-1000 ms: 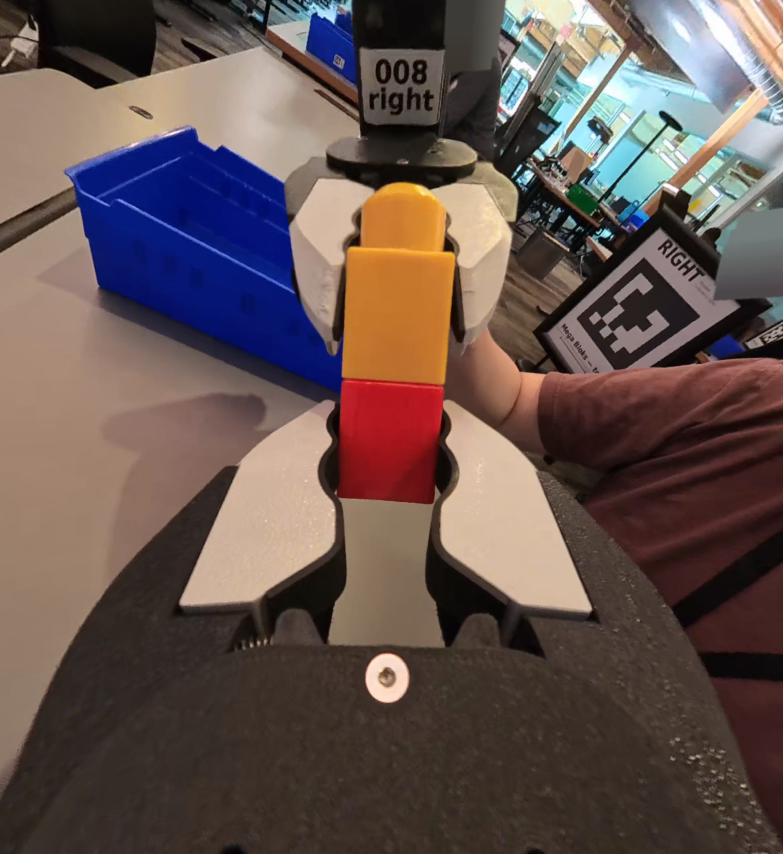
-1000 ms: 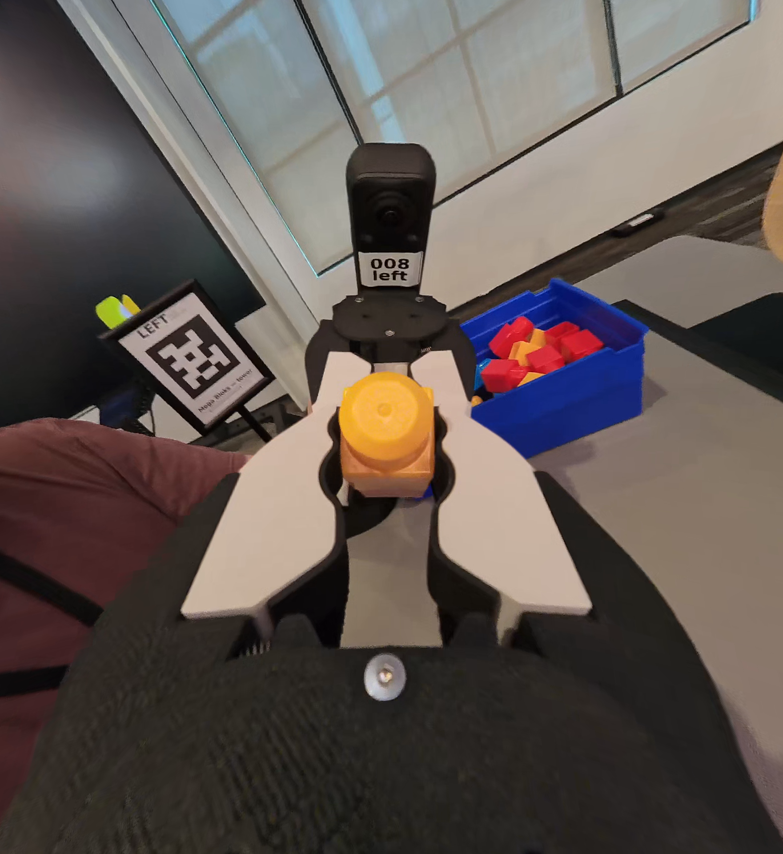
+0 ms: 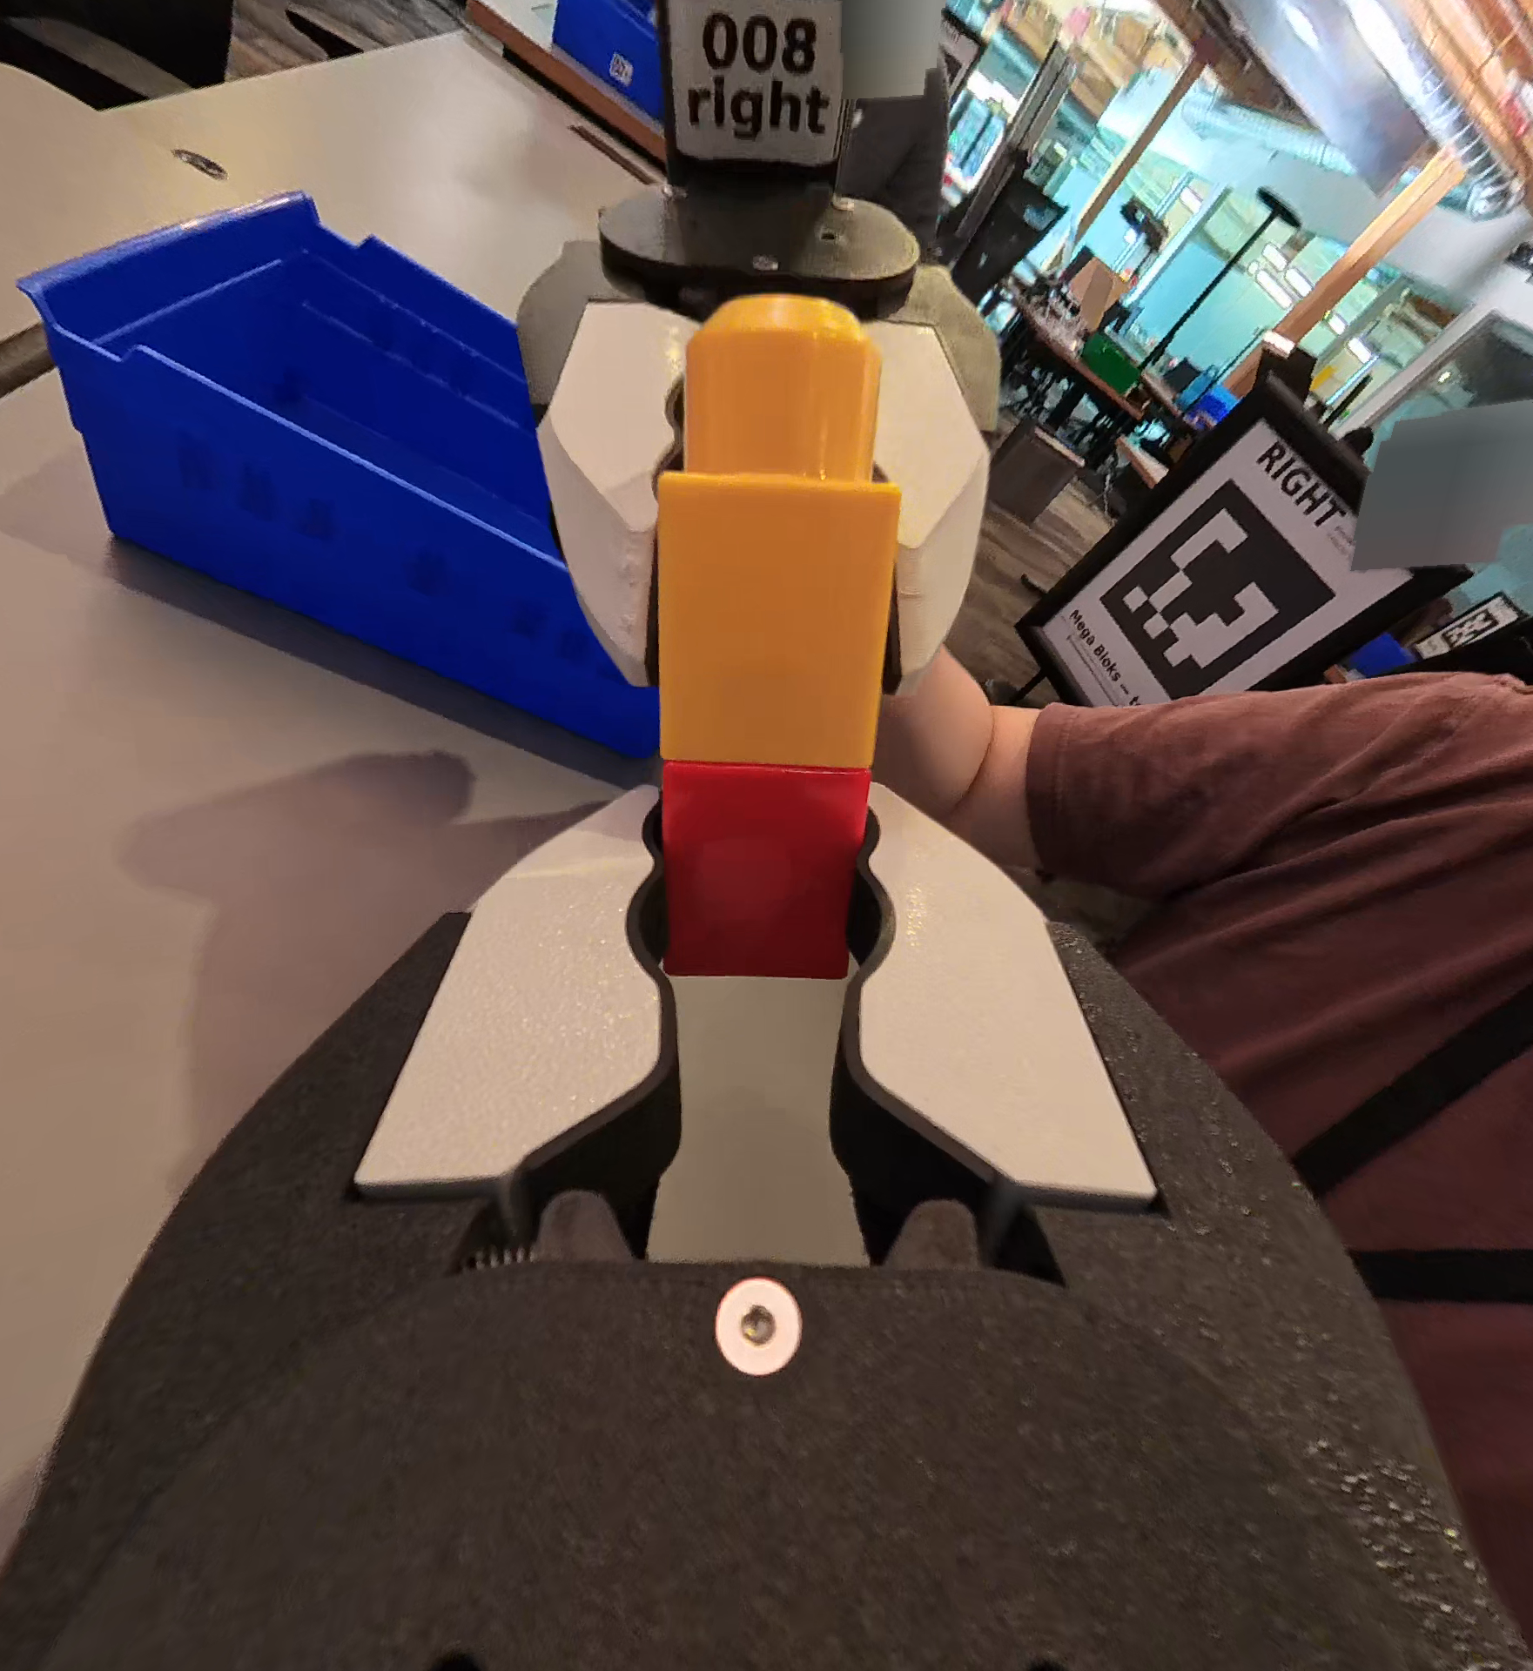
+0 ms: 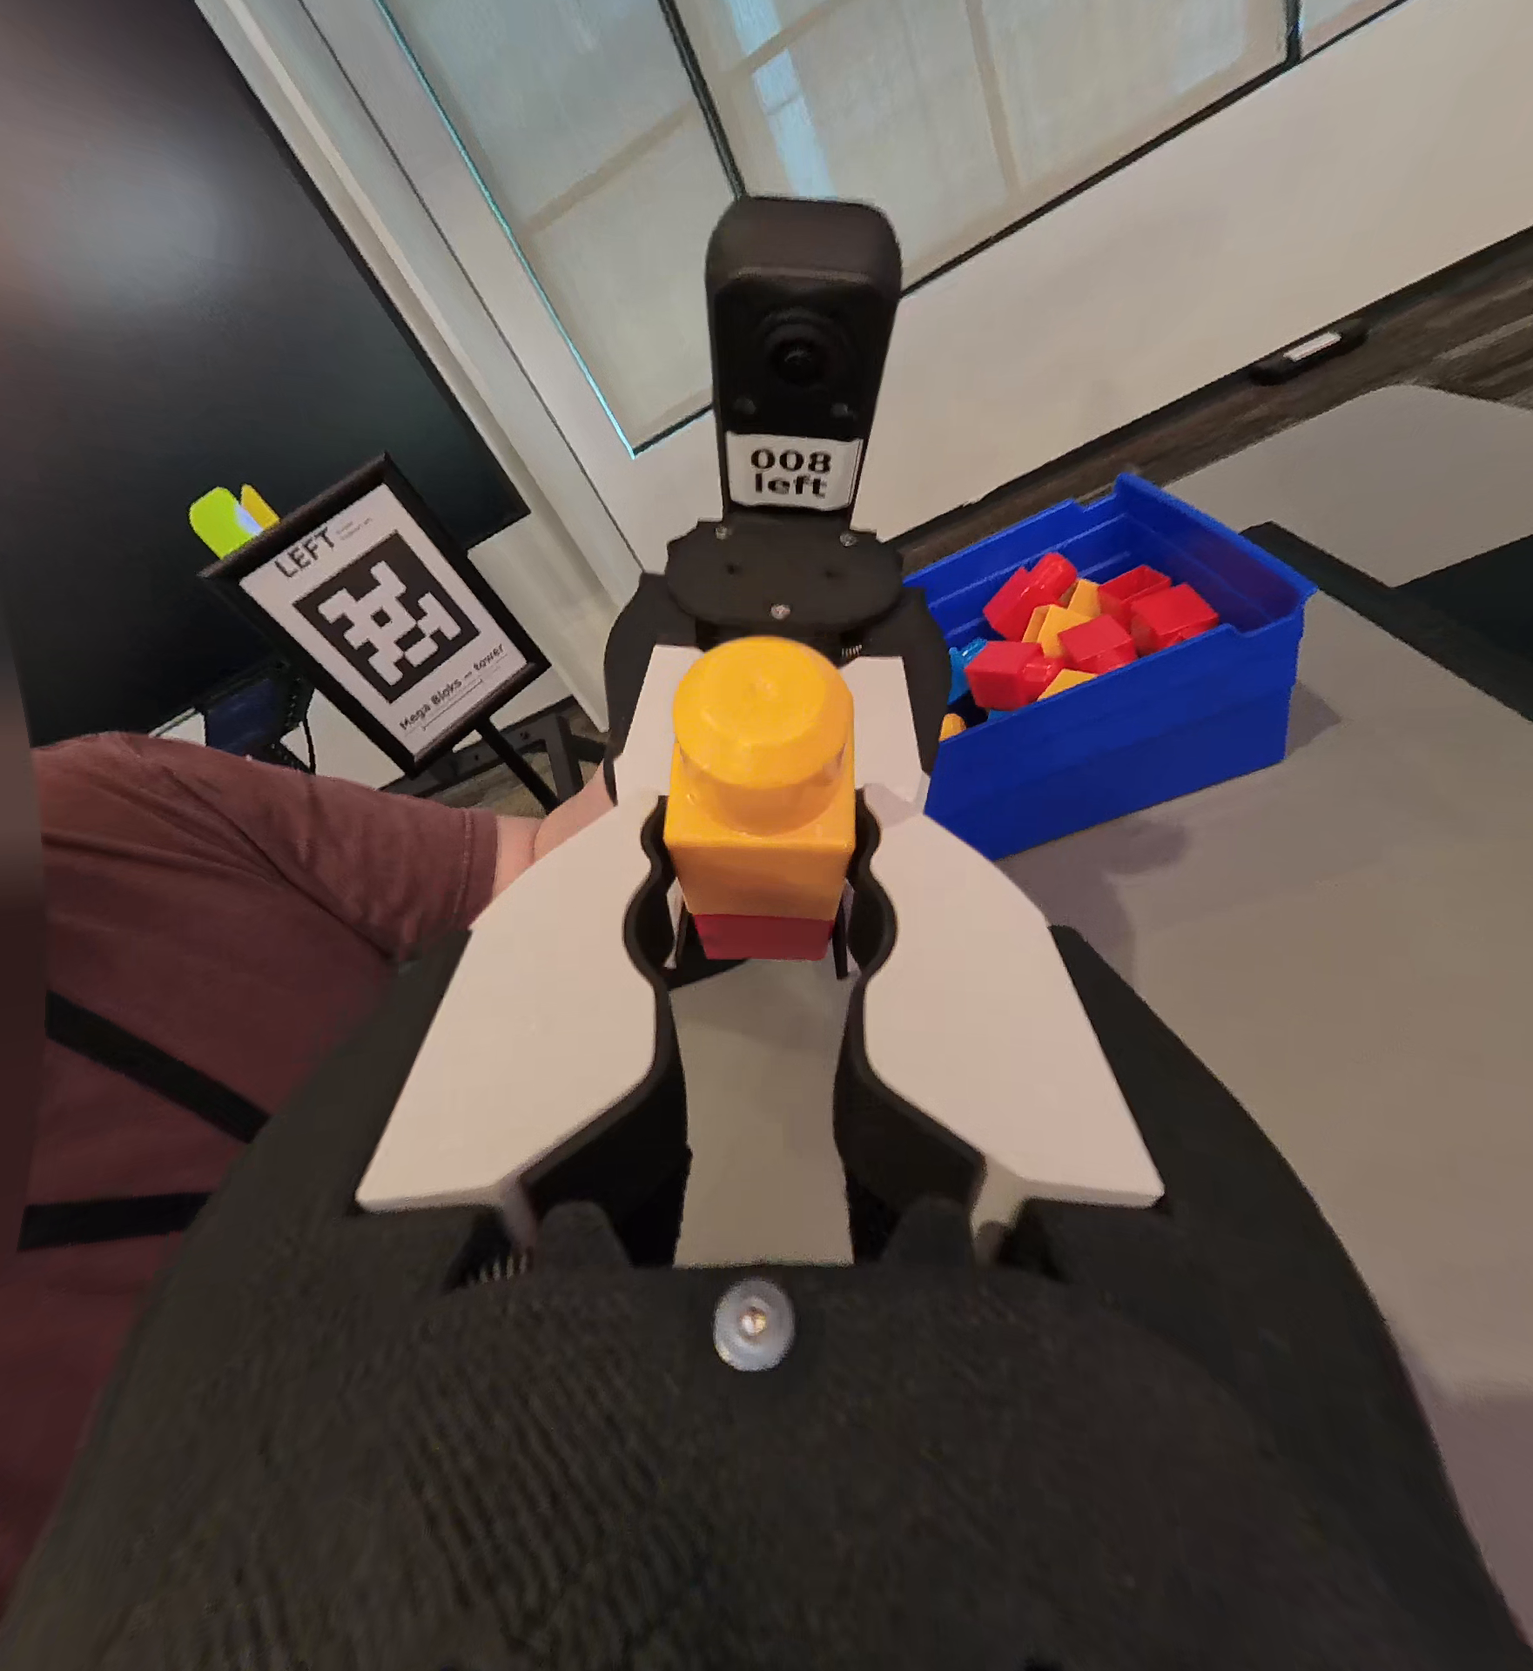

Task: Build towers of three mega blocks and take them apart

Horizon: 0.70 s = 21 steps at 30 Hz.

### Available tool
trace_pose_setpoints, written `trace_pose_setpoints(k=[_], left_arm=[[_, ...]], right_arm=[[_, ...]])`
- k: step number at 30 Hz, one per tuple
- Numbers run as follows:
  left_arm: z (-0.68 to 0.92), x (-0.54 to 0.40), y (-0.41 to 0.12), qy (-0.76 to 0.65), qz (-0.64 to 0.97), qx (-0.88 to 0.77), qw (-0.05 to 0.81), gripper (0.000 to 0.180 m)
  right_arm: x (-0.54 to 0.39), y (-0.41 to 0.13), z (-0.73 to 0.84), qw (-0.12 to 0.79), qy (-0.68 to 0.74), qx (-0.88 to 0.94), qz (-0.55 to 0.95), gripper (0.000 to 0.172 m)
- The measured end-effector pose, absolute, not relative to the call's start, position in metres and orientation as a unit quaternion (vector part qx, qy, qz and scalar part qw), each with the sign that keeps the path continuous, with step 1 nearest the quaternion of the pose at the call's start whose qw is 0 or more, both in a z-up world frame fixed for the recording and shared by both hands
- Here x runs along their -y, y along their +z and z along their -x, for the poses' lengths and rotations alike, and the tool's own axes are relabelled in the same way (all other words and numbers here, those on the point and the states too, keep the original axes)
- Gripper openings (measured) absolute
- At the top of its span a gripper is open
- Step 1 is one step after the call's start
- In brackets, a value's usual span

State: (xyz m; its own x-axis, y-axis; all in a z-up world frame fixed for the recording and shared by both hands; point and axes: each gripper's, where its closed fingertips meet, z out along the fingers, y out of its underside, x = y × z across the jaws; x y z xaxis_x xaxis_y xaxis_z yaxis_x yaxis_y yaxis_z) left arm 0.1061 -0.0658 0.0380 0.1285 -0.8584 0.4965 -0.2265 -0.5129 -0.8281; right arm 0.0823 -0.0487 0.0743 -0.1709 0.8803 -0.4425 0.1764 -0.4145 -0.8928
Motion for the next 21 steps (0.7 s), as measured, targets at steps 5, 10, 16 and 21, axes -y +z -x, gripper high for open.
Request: trace_pose_setpoints(k=[5,10,16,21], left_arm=[[-0.1082,0.0696,0.0369,-0.526,0.687,-0.405,0.295,0.035],[-0.1064,0.0689,0.0350,-0.521,0.694,-0.403,0.290,0.035],[-0.1028,0.0694,0.0366,-0.514,0.697,-0.406,0.292,0.035],[-0.1012,0.0698,0.0367,-0.509,0.699,-0.408,0.292,0.035]], right_arm=[[0.0527,0.0728,-0.0844,0.284,0.613,0.478,0.561,0.037],[0.0519,0.0702,-0.0830,0.280,0.611,0.476,0.566,0.037],[0.0540,0.0689,-0.0814,0.278,0.614,0.480,0.562,0.037],[0.0551,0.0678,-0.0807,0.278,0.613,0.483,0.561,0.037]])
